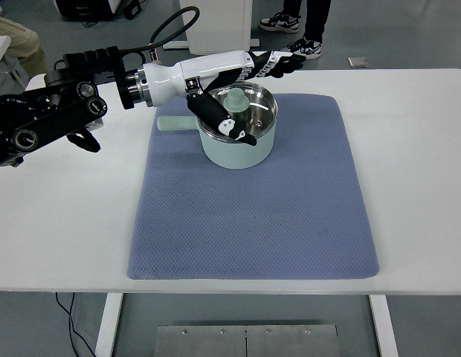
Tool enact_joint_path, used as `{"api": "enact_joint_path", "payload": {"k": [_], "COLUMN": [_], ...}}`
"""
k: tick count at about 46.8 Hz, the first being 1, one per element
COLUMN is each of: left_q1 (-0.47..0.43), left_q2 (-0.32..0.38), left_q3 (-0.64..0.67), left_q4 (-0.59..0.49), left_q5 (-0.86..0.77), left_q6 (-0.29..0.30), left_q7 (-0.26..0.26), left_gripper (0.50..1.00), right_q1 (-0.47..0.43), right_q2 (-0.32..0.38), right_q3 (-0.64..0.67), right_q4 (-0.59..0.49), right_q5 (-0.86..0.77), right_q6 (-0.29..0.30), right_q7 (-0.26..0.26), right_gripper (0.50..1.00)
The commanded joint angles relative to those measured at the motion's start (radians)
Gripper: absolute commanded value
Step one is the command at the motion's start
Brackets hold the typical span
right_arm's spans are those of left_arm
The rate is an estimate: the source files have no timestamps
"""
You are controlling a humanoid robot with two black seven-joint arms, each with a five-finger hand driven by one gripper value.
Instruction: Rotate green pot handle
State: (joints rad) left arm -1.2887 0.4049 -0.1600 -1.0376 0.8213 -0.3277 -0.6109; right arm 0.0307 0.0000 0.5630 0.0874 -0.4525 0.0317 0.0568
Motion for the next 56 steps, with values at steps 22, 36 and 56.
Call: {"api": "enact_joint_path", "payload": {"k": [22, 36, 56], "left_q1": [0.048, 0.071, 0.124], "left_q2": [-0.003, 0.002, -0.02], "left_q3": [0.004, 0.003, 0.005], "left_q4": [0.047, 0.091, 0.156], "left_q5": [-0.274, -0.401, -0.626], "left_q6": [0.058, 0.064, 0.107], "left_q7": [0.0, 0.0, 0.0], "left_gripper": [1.0, 1.0, 1.0], "right_q1": [0.0, 0.0, 0.0], "right_q2": [0.0, 0.0, 0.0], "right_q3": [0.0, 0.0, 0.0], "right_q4": [0.0, 0.0, 0.0], "right_q5": [0.0, 0.0, 0.0], "right_q6": [0.001, -0.001, -0.001], "right_q7": [0.0, 0.0, 0.0], "right_gripper": [1.0, 1.0, 1.0]}}
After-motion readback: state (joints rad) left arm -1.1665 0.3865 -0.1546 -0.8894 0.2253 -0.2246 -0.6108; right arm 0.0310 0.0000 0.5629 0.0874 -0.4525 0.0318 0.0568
